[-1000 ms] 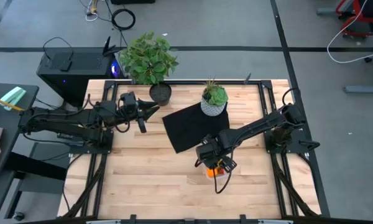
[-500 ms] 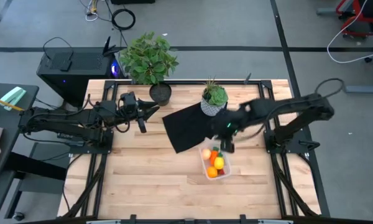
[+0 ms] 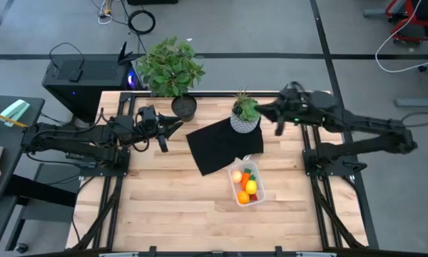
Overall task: Pick and placing Produce into tupperware
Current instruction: Return to Home Position
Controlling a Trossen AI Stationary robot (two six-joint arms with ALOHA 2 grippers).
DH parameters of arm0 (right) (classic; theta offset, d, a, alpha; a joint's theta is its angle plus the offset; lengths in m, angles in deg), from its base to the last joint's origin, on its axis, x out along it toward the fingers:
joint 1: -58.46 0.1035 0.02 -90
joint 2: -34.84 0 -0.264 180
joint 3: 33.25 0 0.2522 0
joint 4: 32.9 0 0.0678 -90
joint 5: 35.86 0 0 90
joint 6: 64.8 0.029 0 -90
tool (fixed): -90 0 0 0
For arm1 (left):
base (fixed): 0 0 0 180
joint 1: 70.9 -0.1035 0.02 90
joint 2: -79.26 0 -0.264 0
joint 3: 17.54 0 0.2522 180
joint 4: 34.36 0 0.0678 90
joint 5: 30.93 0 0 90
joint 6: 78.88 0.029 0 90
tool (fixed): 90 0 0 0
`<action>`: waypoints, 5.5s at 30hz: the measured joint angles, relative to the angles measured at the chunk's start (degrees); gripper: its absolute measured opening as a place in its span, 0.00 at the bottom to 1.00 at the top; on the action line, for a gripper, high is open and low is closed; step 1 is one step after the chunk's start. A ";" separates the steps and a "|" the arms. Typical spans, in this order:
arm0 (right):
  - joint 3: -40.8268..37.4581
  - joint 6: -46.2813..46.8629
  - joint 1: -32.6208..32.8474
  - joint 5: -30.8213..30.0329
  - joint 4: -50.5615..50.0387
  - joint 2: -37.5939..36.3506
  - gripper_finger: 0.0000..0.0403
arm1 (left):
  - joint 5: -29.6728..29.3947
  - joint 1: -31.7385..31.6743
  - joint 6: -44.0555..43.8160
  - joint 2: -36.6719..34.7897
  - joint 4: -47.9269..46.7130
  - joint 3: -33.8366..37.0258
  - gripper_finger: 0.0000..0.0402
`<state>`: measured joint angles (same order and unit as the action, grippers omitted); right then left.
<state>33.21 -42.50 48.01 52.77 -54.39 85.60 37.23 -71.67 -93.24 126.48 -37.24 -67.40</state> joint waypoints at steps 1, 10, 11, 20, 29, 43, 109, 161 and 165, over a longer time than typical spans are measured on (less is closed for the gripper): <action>-2.93 0.09 -0.80 -0.34 4.22 -2.46 0.01 | 0.00 0.00 0.01 0.00 0.00 0.00 0.27; -25.10 2.08 -4.53 2.12 33.80 -20.76 0.00 | 0.00 0.00 0.01 0.00 0.35 0.00 0.27; -27.29 2.80 -4.77 2.41 35.78 -22.84 0.00 | 0.00 0.00 0.03 0.00 0.68 0.00 0.27; -40.40 8.08 -4.95 8.30 48.13 -32.51 0.00 | 0.00 0.00 3.46 0.00 3.48 0.00 0.27; -52.32 11.27 -7.66 8.53 81.55 -32.62 0.00 | 0.00 -0.02 3.44 -0.01 5.27 0.00 0.27; -51.51 20.99 -21.17 18.40 70.13 -34.43 0.00 | 0.00 -0.43 3.75 0.00 5.16 0.00 0.27; -52.25 10.02 -21.13 10.94 11.09 -50.43 0.00 | 0.02 -2.89 6.02 0.00 2.64 0.00 0.27; -52.25 5.99 13.22 0.75 9.01 -50.70 0.06 | 2.32 -2.92 6.19 -0.08 11.75 0.02 0.25; -52.25 5.99 13.22 0.75 9.00 -50.70 0.08 | 9.82 -3.23 12.92 -2.32 22.08 0.00 0.20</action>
<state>-19.04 -36.51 61.23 53.51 -45.38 34.90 47.05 -74.90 -80.32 124.16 -15.16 -67.40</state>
